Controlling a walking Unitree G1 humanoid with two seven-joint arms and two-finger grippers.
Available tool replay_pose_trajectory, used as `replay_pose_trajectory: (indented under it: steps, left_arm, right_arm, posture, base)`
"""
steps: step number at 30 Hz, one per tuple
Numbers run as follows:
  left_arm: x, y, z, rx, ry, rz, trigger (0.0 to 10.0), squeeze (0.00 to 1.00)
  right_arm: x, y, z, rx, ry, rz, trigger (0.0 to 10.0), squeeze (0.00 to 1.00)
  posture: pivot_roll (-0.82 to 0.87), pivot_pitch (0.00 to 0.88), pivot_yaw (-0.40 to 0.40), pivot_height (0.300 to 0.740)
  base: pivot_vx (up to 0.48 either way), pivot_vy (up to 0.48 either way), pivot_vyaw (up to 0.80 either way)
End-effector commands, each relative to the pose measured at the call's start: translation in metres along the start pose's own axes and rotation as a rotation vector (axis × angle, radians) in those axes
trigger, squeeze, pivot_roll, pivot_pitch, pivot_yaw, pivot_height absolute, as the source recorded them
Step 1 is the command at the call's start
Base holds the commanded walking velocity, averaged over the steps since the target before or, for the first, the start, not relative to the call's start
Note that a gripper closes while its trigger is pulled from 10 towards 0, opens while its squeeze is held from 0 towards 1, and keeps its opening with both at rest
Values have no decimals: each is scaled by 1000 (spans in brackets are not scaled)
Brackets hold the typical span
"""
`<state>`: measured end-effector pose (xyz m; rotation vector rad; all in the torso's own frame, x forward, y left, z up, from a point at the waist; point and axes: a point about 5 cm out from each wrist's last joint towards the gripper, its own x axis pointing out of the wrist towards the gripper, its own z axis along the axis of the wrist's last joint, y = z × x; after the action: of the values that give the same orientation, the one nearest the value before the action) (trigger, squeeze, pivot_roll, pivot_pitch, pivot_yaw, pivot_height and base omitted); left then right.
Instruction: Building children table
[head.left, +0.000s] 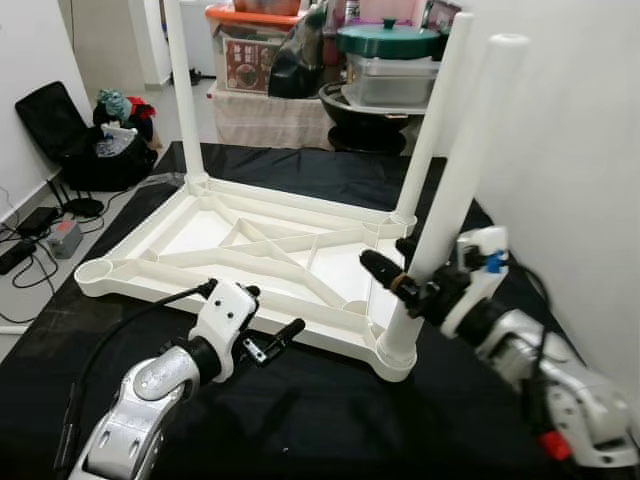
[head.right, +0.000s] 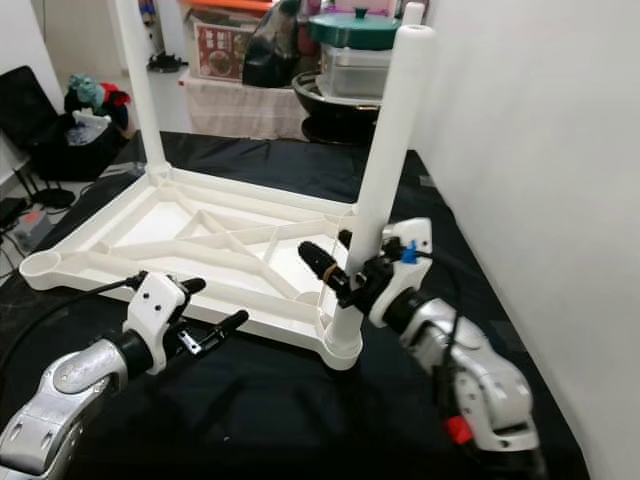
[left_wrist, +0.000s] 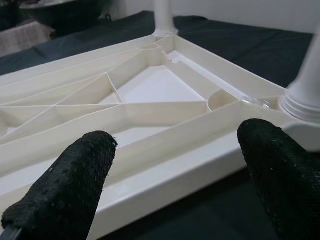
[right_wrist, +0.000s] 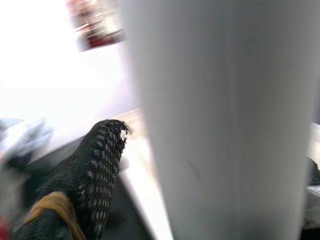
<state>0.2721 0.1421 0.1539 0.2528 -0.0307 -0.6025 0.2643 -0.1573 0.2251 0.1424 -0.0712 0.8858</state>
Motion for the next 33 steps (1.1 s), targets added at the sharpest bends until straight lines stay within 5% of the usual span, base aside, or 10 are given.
replay_pose_trajectory:
  steps: [1, 6, 7, 8, 9, 14, 19, 25, 26, 33]
  left_arm:
    - [-1, -1, 1, 11, -4, -10, 10000, 0]
    - [-2, 3, 1, 17, 0, -1, 10000, 0]
    - [-3, 3, 0, 18, 3, 1, 10000, 0]
    - [-3, 3, 0, 18, 3, 1, 10000, 0]
    - [-4, 4, 0, 19, 4, 2, 10000, 0]
    - [-4, 4, 0, 24, 7, 14, 10000, 0]
    - [-1, 4, 1, 27, 3, 21, 10000, 0]
    - [1, 8, 0, 32, 12, 47, 10000, 0]
    - [1, 8, 0, 32, 11, 48, 10000, 0]
    - [3, 0, 0, 37, 2, 7, 10000, 0]
  right_arm:
    - [4, 15, -7, 9, 30, 137, 10000, 0]
    - [4, 11, -14, 24, 48, 135, 10000, 0]
    - [5, 9, -16, 32, 48, 121, 2784, 0]
    - [5, 9, -16, 32, 48, 121, 2784, 0]
    - [7, -3, -23, -5, 84, 10, 0, 0]
    - [-11, -80, -53, -125, 342, -788, 0, 0]
    - [-53, -98, -62, -40, 324, -1209, 0, 0]
    - [-44, -83, -69, 35, 320, -1184, 0, 0]
    - [-38, -79, -70, 43, 323, -1140, 9843, 0]
    - [3, -59, -54, -18, 187, -836, 10000, 0]
  posture:
    - [111, 0, -90, 740]
    - [121, 0, -95, 740]
    - [123, 0, -94, 740]
    - [123, 0, -94, 740]
    - [123, 0, -94, 740]
    - [114, 0, -89, 740]
    - [107, 0, -82, 740]
    - [102, 0, -81, 740]
    - [102, 0, -81, 740]
    - [98, 0, -78, 740]
  base:
    - [0, 0, 0]
    - [0, 0, 0]
    - [0, 0, 0]
    - [0, 0, 0]
    - [0, 0, 0]
    - [0, 0, 0]
    - [0, 0, 0]
    - [0, 0, 0]
    - [0, 0, 0]
    - [0, 0, 0]
